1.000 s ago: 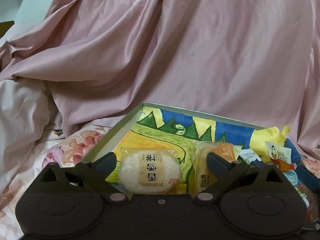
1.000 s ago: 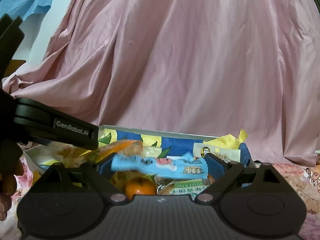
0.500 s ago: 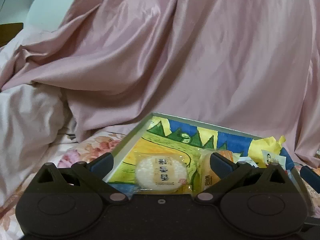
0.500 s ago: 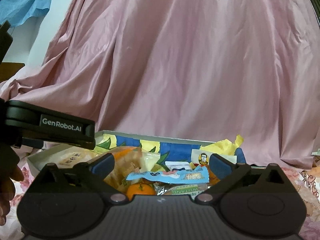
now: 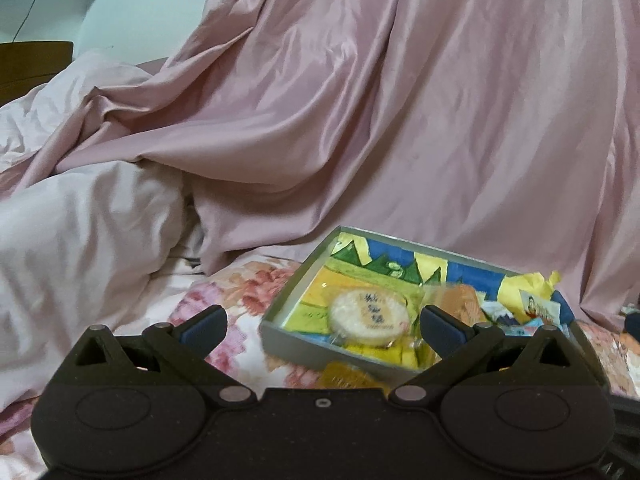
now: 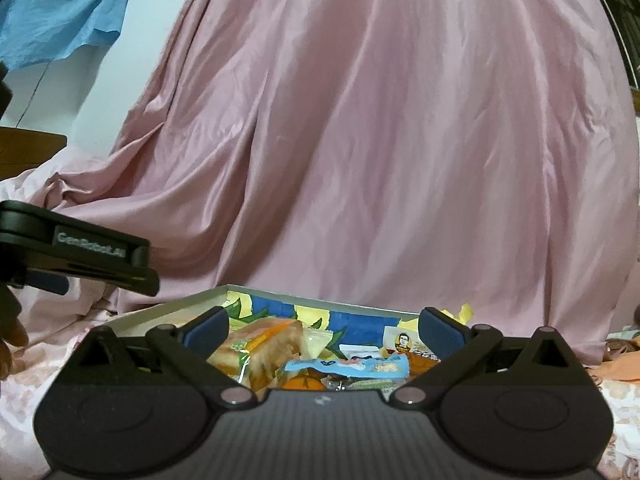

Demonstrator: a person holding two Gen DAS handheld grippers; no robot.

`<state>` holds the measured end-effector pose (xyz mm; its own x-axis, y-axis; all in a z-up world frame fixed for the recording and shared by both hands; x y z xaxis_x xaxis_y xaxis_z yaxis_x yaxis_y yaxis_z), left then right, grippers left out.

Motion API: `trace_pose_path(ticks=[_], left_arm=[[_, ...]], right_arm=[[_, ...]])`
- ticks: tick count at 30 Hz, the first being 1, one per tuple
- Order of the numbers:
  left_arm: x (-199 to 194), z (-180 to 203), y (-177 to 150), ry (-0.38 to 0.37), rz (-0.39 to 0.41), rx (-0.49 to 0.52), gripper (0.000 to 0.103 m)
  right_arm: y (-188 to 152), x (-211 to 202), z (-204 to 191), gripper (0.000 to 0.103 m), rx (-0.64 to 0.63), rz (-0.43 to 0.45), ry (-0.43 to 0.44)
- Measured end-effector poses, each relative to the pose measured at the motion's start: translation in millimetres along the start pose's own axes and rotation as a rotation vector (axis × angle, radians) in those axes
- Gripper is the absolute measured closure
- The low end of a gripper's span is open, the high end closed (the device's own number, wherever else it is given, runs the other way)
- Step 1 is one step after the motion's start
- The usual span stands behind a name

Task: Organize snacks
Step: 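Withdraw both open tools from the box, then move the open left tool toward the dark stick snack while the right tool approaches the gold pouch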

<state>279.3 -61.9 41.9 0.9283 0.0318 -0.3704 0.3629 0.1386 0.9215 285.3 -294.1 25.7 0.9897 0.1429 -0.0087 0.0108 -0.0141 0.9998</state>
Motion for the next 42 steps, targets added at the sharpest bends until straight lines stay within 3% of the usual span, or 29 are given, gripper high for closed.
trace_pose_path(ticks=[10,20,33,42], left_arm=[[-34,-35,-25,-0.017,-0.007,0.006,0.001],[-65,-66,-62,-0.034,-0.038,0.011,0.001],[-72,-88,-121,-0.051,-0.193,0.073,0.001],[-60,-98,-131,-0.072,-0.256,0.020,0.001]], right_arm=[[7,-37,-19,0.000,-0.081,0.025,0.029],[-6,-71,-44,0.000,-0.069,-0.047,0.052],[-41,-95,-70,0.000,-0.036,-0.271,0.073],[-68,-79,-86,0.000,-0.104,-0.373,0.093]])
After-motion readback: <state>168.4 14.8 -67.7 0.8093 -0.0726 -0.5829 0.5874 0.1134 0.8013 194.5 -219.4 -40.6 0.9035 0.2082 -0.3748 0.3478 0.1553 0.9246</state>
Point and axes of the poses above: each gripper's, at about its wrist camera, not at the fingertips, and x roughly the way its jaws point, z to its right, y to its top, the point moved 6 cm from there along x, roughly the way its jaws point, and after that the axes turned 1 degree about z, right-handed, at the moved point
